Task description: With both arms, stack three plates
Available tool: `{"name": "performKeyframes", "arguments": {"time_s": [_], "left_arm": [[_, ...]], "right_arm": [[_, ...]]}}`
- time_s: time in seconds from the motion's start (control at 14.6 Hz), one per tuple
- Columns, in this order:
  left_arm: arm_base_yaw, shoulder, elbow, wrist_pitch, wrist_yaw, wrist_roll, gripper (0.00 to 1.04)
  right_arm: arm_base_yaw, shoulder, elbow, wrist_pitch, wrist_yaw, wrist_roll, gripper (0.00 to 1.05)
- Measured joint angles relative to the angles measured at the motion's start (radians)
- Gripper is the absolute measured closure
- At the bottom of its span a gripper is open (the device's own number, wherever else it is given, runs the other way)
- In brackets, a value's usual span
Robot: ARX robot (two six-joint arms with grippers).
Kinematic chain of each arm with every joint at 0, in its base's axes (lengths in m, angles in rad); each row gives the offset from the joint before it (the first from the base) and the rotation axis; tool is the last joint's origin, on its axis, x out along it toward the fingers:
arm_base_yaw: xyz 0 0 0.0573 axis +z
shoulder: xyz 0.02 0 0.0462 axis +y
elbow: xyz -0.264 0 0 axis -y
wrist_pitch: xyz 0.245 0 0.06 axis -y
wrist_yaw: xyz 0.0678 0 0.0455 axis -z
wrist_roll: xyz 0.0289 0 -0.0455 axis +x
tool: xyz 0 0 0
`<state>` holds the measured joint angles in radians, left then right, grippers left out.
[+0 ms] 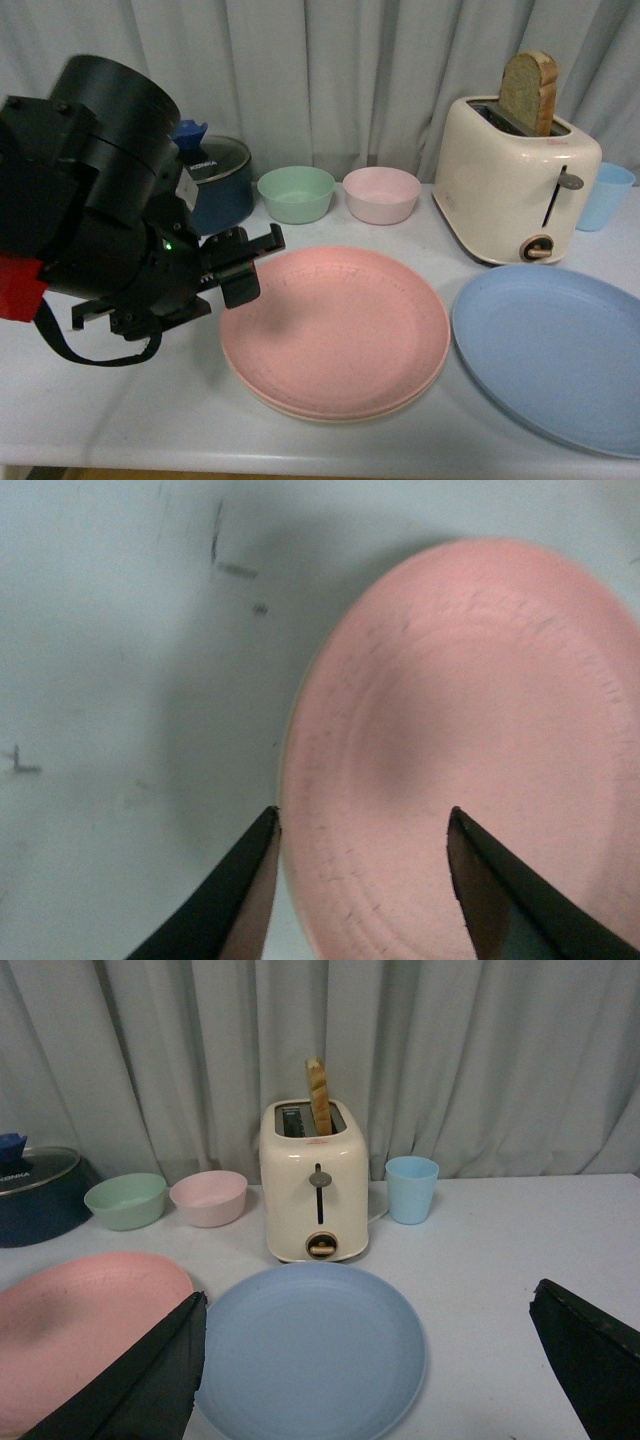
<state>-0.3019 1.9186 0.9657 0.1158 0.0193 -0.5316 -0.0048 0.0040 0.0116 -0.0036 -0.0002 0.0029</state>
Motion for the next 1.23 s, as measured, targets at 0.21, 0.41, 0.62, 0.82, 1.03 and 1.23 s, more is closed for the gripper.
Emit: {"name": "performKeyframes", "arguments": {"time_s": [0.21, 0.41, 0.62, 0.82, 1.03, 1.23], "left_arm": [[0.012, -0.167, -0.173, 0.537, -0.152, 0.201, 0.41], [0.088, -0.244, -0.525, 1.028, -0.241, 0.467, 0.79], [0.142, -0.455, -0.660, 1.054, -0.182, 0.513, 1.03], [0.192, -0.610, -0.780, 0.998, -0.140, 0.514, 1.03], [0.223, -0.787, -0.869, 0.887, -0.097, 0.514, 1.03], [0.304, -0.987, -0.919, 0.753, -0.023, 0.514, 1.03]], "right_arm": [[0.000, 0.000, 0.000, 0.000, 0.000, 0.000, 0.06], [0.000, 0.000, 0.000, 0.000, 0.000, 0.000, 0.06], [0.000, 0.000, 0.000, 0.000, 0.000, 0.000, 0.06], [0.000, 0.000, 0.000, 0.000, 0.000, 0.000, 0.06], [0.000, 0.000, 0.000, 0.000, 0.000, 0.000, 0.06], [0.000, 0.000, 0.000, 0.000, 0.000, 0.000, 0.06]]}}
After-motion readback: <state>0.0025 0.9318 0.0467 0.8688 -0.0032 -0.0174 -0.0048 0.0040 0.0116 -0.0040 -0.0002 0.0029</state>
